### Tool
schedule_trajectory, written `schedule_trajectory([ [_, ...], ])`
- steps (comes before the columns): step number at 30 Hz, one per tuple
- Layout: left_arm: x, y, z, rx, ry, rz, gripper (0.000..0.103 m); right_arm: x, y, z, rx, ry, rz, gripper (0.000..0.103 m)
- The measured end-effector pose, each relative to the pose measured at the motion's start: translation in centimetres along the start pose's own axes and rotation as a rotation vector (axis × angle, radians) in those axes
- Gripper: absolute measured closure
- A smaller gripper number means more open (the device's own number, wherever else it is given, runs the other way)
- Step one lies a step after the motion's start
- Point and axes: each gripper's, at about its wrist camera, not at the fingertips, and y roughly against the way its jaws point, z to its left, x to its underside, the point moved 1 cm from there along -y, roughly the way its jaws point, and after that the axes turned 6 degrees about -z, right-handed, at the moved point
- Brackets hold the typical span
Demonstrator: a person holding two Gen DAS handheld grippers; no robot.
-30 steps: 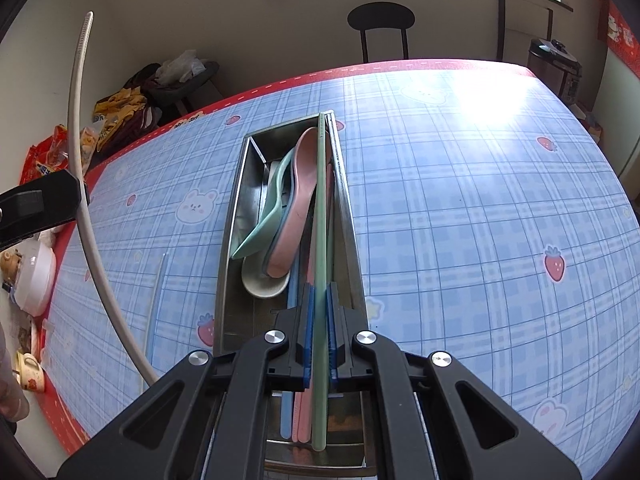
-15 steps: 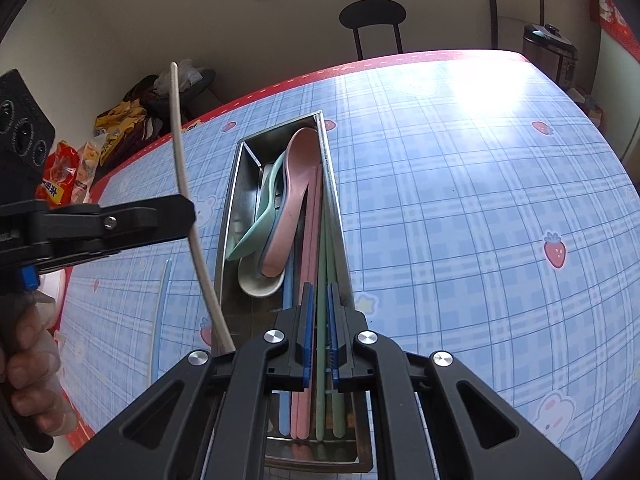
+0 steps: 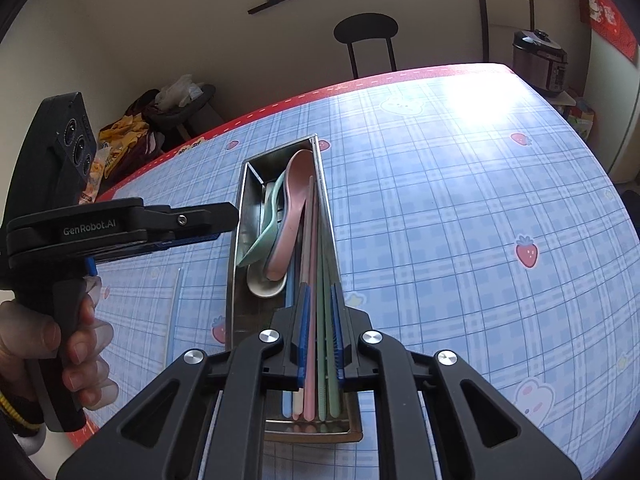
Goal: Organize utensils
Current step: 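Open both grippers and lift them away from the tray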
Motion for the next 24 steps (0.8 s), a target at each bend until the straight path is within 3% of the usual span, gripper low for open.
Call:
schedule_trajectory([
  [2, 0.0, 1.8, 0.6, -0.032, -0.025, -0.031, 0.058, 0.2, 0.1, 0.7, -0.015, 0.013, 0.006, 0.087],
  [6, 0.6, 5.4, 2.5, -0.117, -0.085, -0.073, 0.043, 0.8, 0.2, 2.1, -0.028, 0.047, 0.012, 0.056],
  [8, 1.2, 7.1, 3.5, -0.171, -0.112, -0.081, 0.042, 1.1, 0.3, 2.8, -0.019, 0.065, 0.011, 0.047],
  [11, 2.5, 9.4, 5.4, -0.235, -0.132, -0.102, 0.018, 1.5, 0.6, 3.6, 0.003, 0.097, 0.009, 0.029],
  [13, 3.4, 10.7, 6.5, -0.249, -0.126, -0.107, 0.015, 1.7, 0.8, 4.0, 0.012, 0.112, 0.009, 0.017],
  [14, 3.9, 11.1, 6.8, -0.258, -0.125, -0.109, 0.005, 1.8, 0.8, 4.2, 0.011, 0.119, 0.013, 0.012],
  [15, 4.4, 11.6, 7.1, -0.267, -0.129, -0.115, 0.006, 1.9, 0.8, 4.4, 0.012, 0.125, 0.022, 0.006],
  [24, 9.6, 12.3, 9.0, -0.385, -0.244, -0.097, 0.006, 3.6, 0.0, 8.2, 0.037, 0.246, 0.074, 0.006],
])
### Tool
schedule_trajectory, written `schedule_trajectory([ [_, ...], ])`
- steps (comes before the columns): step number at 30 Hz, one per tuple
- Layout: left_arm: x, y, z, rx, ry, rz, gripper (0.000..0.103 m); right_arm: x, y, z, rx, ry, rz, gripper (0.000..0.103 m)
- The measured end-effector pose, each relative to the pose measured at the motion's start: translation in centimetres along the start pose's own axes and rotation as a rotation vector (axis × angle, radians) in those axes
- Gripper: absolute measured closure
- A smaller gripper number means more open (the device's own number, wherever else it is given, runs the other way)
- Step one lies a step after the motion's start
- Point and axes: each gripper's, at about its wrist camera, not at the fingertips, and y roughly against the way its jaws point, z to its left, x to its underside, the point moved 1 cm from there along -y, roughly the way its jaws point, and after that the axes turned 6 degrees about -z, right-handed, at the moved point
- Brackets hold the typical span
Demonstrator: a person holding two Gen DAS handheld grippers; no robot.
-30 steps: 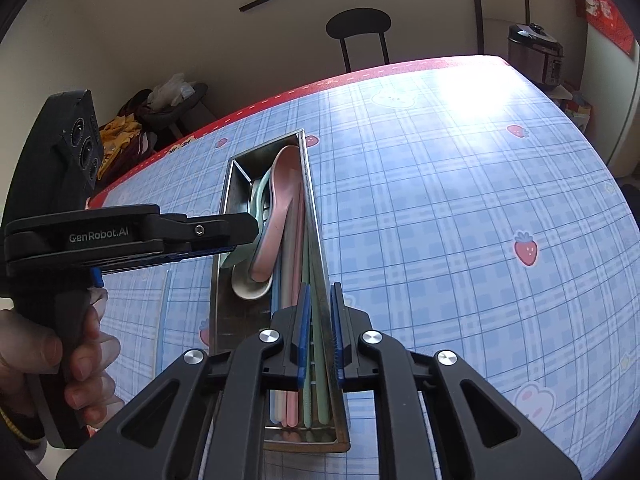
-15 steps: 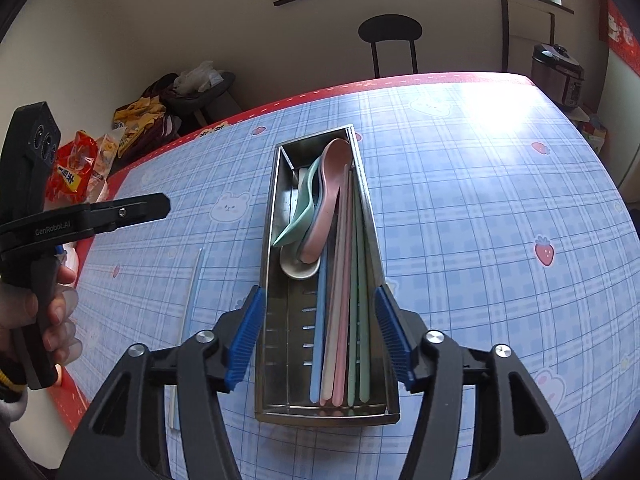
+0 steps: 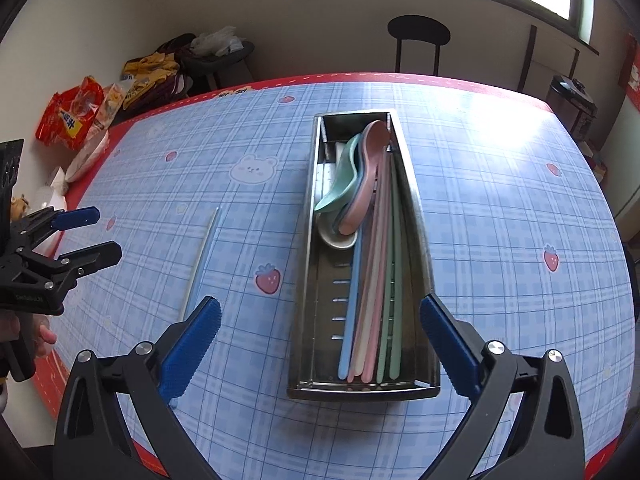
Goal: Organize utensils
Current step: 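Open both grippers and lift them away from the tray, then grasp the blue chopstick with the right gripper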
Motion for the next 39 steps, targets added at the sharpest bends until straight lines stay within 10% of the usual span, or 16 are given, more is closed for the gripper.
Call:
schedule_trajectory([
  [20, 8.3, 0.9, 6.2, -0.041, 0.024, 0.023, 0.006, 3.0, -6.1, 11.8, 0.018, 0.442, 0.175, 0.006],
  [39, 8.8, 1.3, 6.4, -0.001, 0.064, -0.007, 0.005, 3.0, -8.1, 12.7, 0.083, 0.483, 0.239, 0.008],
])
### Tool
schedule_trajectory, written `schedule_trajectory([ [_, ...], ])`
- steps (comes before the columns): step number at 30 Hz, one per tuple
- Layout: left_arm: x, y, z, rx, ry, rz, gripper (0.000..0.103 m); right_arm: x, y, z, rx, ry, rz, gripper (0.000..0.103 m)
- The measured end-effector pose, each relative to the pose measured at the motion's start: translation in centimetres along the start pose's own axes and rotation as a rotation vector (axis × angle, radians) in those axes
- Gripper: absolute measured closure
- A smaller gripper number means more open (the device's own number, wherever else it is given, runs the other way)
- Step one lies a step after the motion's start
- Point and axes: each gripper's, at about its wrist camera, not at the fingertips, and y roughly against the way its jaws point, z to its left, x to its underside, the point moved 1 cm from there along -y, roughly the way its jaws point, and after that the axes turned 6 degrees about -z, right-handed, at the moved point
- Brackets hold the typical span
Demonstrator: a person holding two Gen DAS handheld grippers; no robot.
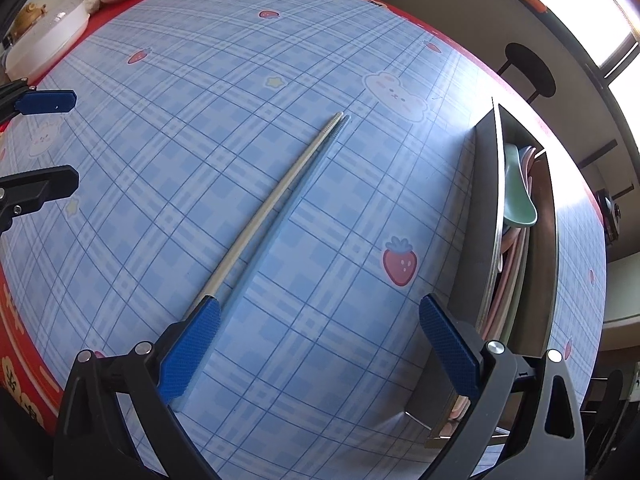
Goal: Organize utensils
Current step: 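Grasp the blue chopstick with the right gripper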
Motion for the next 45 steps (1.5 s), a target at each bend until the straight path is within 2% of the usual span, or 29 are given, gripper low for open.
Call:
schedule_trajectory([
  [1, -0.1, 0.0, 0.0, 0.004, 0.007, -0.003, 0.005, 0.1, 0.0, -0.2, -0.008, -0.006, 0.001, 0.01],
  [3, -0.4, 0.0, -0.1, 0.011, 0.02, -0.008, 0.005, 0.2, 0.2, -0.3, -0.028, -0.009, 0.0, 0.023],
  [6, -0.8, -0.1, -0.5, 0.017, 0.023, -0.009, 0.005, 0.0, 0.4, 0.0, -0.034, 0.009, -0.001, 0.036],
  [9, -1.0, -0.2, -0.8, 0.025, 0.024, -0.009, 0.005, -0.3, -0.1, 0.1, -0.049, -0.005, 0.018, 0.043],
  [13, -1.1, -0.2, -1.1, 0.022, 0.021, -0.009, 0.005, -0.9, -0.9, -1.0, -0.093, -0.11, 0.022, 0.045],
  [16, -1.2, -0.3, -1.2, 0.022, 0.02, -0.008, 0.005, -1.2, -1.2, -1.7, -0.125, -0.149, 0.016, 0.055],
  [19, -1.4, -0.4, -1.4, 0.019, 0.018, -0.006, 0.005, -1.2, -1.1, -1.7, -0.128, -0.14, 0.011, 0.073],
  [21, -1.6, -0.6, -1.6, 0.014, 0.012, 0.001, 0.005, -1.1, -1.1, -2.3, -0.124, -0.16, 0.019, 0.091],
  [22, -1.7, -0.8, -1.7, 0.017, 0.011, 0.005, 0.005, -1.0, -1.2, -2.7, -0.124, -0.175, 0.026, 0.095],
  [26, -2.0, -1.8, -2.7, 0.084, 0.019, 0.04, 0.006, 0.0, -0.8, -4.3, -0.156, -0.236, 0.042, 0.096],
  [31, -2.6, -3.5, -5.1, 0.084, -0.054, 0.068, 0.006, 1.2, -0.6, -5.5, -0.181, -0.305, 0.05, 0.096],
  [38, -3.4, -6.1, -8.3, 0.05, -0.201, 0.094, 0.006, 2.9, 0.0, -6.2, -0.19, -0.325, 0.046, 0.096],
  [45, -4.0, -8.1, -9.1, 0.014, -0.26, 0.109, 0.006, 3.3, 0.3, -6.4, -0.199, -0.334, 0.035, 0.096],
])
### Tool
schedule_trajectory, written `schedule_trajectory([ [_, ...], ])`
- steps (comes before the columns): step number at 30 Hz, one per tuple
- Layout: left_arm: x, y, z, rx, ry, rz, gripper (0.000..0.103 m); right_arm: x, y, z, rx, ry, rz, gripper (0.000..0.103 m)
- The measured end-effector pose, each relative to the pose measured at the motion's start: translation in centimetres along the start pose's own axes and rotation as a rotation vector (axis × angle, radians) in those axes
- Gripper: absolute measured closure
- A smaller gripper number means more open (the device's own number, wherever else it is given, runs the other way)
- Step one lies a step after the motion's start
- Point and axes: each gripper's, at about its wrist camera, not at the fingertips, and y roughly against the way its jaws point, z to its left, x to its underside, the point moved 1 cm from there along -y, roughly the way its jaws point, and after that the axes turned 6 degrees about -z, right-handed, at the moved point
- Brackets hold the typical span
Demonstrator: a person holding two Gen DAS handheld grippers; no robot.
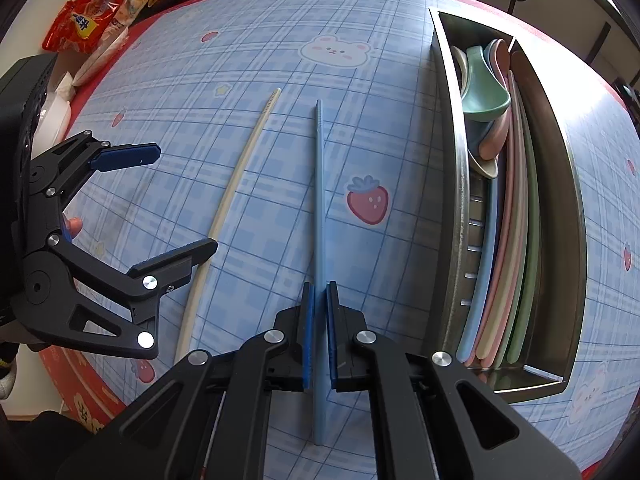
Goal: Organize utensils
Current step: 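Grasp the blue chopstick with the right gripper, then grasp the last beige chopstick with the left gripper while the right lifts the blue chopstick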
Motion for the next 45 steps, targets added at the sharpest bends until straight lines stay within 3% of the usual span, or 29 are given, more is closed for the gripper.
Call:
schedule_trajectory([
  [5, -0.3, -0.8, -0.2, -0.016, -0.015, 0.011, 0.005, 0.1, 0.0, -0.2, -0.006, -0.004, -0.003, 0.096],
  [12, 0.4, -0.7, 2.1, -0.015, 0.069, 0.052, 0.008, 0.1, 0.0, -0.2, -0.009, -0.004, -0.007, 0.096],
  [18, 0.6, 0.3, 4.0, -0.042, 0.11, 0.053, 0.045, 0.2, 0.1, -0.1, -0.009, -0.006, -0.011, 0.096],
  [22, 0.9, 0.8, 4.5, -0.057, 0.122, 0.049, 0.063, 0.3, 0.1, -0.1, -0.006, -0.007, -0.014, 0.096],
  [24, 1.0, 0.9, 4.4, -0.059, 0.123, 0.047, 0.078, 0.3, 0.1, 0.0, -0.006, -0.009, -0.018, 0.096],
  [27, 1.3, 1.2, 4.2, -0.058, 0.115, 0.038, 0.092, 0.4, 0.2, 0.0, -0.004, -0.009, -0.023, 0.096],
  [40, 2.8, 2.0, 4.4, 0.009, 0.173, 0.009, 0.092, 0.4, 0.2, 0.0, 0.001, -0.006, -0.028, 0.096],
  [45, 3.9, 3.0, 5.2, 0.102, 0.296, 0.002, 0.092, 0.4, 0.2, 0.1, 0.002, -0.002, -0.033, 0.096],
])
